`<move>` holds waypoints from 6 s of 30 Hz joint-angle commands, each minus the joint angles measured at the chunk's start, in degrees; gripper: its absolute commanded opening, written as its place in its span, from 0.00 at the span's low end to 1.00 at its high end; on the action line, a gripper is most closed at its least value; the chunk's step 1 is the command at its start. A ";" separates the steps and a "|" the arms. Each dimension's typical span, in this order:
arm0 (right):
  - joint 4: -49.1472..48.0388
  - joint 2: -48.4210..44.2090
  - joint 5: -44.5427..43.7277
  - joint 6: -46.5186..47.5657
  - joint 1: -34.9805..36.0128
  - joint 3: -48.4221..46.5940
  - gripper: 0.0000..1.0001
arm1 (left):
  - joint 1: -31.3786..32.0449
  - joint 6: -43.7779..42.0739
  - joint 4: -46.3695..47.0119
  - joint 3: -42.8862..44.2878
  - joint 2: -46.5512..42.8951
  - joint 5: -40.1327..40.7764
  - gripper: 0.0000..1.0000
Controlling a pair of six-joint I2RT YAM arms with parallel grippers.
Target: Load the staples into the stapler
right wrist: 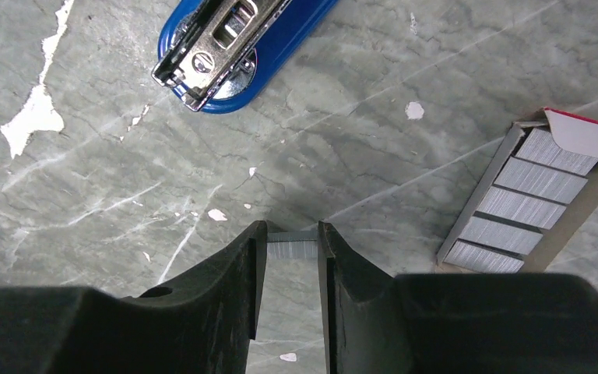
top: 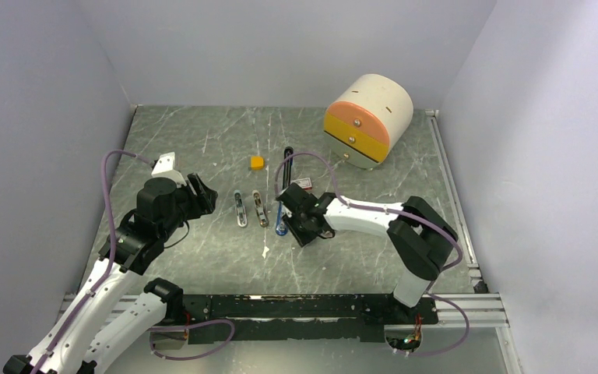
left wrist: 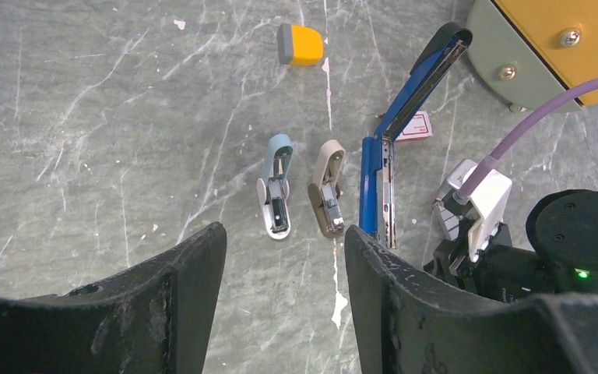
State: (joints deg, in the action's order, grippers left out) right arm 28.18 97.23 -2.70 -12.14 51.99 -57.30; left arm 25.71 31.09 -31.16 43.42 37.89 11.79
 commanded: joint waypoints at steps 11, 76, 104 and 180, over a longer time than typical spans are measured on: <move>0.97 -2.34 -5.47 -8.93 0.48 -2.64 0.53 | 0.10 0.06 0.67 -0.36 0.08 -0.02 0.62; 2.33 0.93 -8.72 -19.61 1.87 -0.27 0.31 | 0.13 0.13 3.95 -0.62 2.22 -2.73 0.62; -8.81 -3.96 -15.22 -27.31 5.19 -7.81 0.19 | 0.12 0.31 -0.90 2.16 -0.32 2.59 0.62; -7.70 29.29 -26.96 -26.20 12.56 -37.47 0.19 | 0.12 -2.35 -7.99 2.37 -6.86 9.19 0.63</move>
State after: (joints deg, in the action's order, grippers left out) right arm 21.34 124.90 -28.29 -38.33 64.25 -94.72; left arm 25.71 29.34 -39.09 45.19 31.33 19.57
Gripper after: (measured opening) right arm 0.190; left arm 0.625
